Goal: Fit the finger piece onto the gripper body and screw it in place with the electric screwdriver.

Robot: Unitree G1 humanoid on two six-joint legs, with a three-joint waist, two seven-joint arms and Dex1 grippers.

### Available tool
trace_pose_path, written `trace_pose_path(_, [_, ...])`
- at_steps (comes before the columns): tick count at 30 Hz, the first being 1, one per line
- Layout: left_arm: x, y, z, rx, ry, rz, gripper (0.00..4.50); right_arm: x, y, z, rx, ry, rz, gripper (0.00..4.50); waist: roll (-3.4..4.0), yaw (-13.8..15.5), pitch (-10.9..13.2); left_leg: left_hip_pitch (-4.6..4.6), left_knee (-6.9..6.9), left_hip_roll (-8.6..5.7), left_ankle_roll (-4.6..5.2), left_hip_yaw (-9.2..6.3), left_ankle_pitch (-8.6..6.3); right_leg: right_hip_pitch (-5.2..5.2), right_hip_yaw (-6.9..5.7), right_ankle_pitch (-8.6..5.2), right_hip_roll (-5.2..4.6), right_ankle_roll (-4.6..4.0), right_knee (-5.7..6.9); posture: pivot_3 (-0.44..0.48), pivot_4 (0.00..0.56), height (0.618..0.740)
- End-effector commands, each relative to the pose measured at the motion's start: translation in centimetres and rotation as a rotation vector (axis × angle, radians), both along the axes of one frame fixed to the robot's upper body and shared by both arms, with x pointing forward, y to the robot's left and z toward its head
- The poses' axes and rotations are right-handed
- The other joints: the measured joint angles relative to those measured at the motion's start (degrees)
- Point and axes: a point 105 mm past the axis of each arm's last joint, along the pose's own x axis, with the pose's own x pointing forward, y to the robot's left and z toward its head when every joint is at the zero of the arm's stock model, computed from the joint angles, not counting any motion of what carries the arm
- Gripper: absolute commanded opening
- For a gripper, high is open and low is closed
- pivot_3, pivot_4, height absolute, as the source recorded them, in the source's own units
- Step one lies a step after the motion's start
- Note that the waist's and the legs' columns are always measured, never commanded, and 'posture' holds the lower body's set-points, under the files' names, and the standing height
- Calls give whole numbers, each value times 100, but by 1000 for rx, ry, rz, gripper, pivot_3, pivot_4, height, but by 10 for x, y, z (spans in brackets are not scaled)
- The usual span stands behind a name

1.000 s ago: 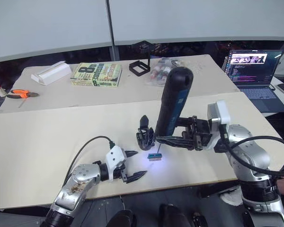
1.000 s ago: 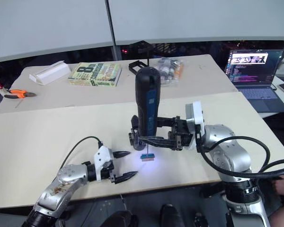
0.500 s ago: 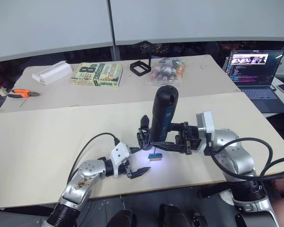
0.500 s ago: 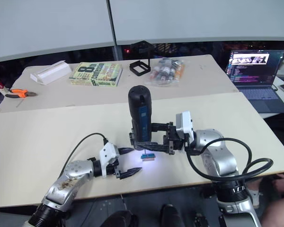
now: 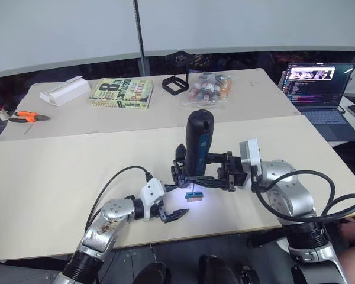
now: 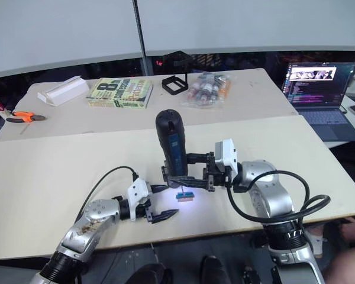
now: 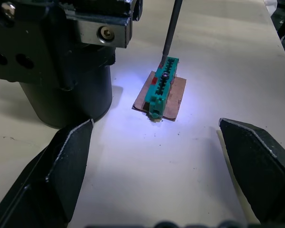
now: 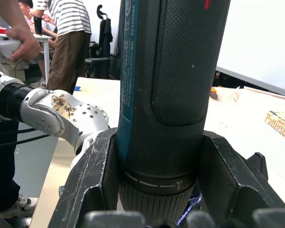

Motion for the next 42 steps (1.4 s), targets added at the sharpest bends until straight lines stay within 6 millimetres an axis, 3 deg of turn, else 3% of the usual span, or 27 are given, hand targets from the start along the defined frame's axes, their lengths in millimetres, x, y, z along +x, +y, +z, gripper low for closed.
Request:
trace_pose_path(1, [3, -2, 10, -15, -47, -13, 4485, -1, 3, 18, 34, -74, 15, 1931, 0, 1, 0, 0, 0, 0, 0, 0, 0, 0, 0, 0, 0, 0, 0, 0, 150, 740])
trace_pose_path(42, [3, -5, 10, -38, -50, -2, 4485, -5, 4, 19, 5, -30, 16, 1931, 0, 5, 0, -1, 2, -1, 0, 0, 0, 0, 0, 0, -1, 0, 1, 0, 150, 740])
